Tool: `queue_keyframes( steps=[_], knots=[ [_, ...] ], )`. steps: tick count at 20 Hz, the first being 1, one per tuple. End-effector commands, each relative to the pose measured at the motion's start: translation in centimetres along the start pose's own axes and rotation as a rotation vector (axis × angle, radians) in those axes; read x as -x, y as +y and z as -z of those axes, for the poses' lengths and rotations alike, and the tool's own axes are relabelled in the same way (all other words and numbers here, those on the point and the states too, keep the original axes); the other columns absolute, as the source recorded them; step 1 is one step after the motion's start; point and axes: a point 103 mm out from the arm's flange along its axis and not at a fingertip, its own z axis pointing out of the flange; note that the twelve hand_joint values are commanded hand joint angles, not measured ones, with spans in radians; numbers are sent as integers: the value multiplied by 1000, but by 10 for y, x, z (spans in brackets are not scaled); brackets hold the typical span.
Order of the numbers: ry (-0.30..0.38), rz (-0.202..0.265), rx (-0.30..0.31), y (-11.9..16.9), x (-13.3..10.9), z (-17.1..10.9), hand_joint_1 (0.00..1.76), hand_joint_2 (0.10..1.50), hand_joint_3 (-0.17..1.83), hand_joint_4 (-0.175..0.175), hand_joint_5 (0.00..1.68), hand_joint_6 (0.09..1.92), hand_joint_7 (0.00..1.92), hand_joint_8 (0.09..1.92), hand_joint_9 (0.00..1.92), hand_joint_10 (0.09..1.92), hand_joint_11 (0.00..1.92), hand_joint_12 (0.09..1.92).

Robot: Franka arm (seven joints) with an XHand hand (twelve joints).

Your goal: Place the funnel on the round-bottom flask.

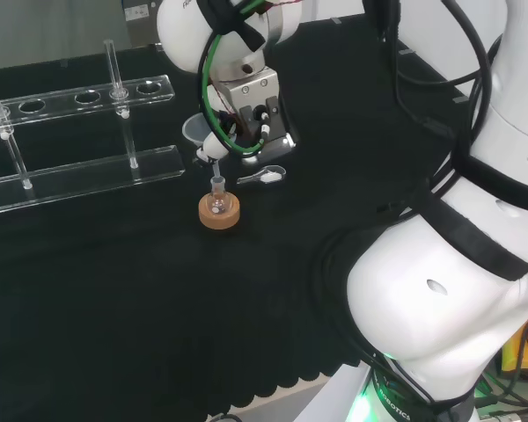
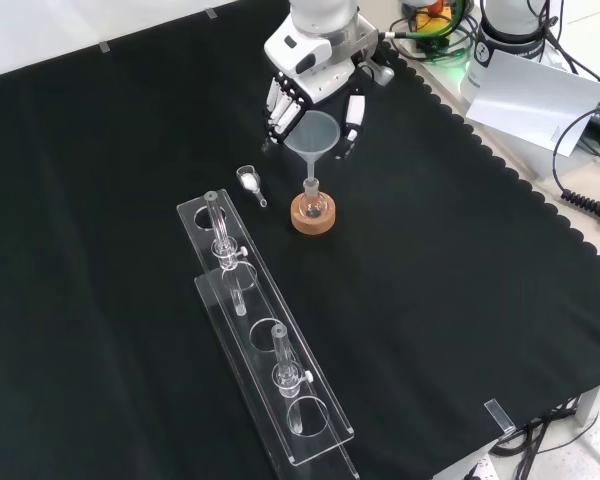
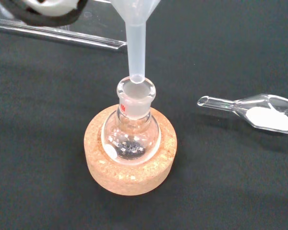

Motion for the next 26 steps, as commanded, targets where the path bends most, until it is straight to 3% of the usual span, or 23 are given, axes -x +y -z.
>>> queue_keyframes(
  steps=[1, 26],
  knots=[
    [7, -3, -4, 1, 1, -3, 743, 750, 441, -106, 515, 139, 614, 762, 1092, 443, 960, 990],
    [17, -3, -13, 8, 0, -22, 739, 750, 445, -107, 510, 150, 600, 766, 1088, 450, 951, 994]
  ],
)
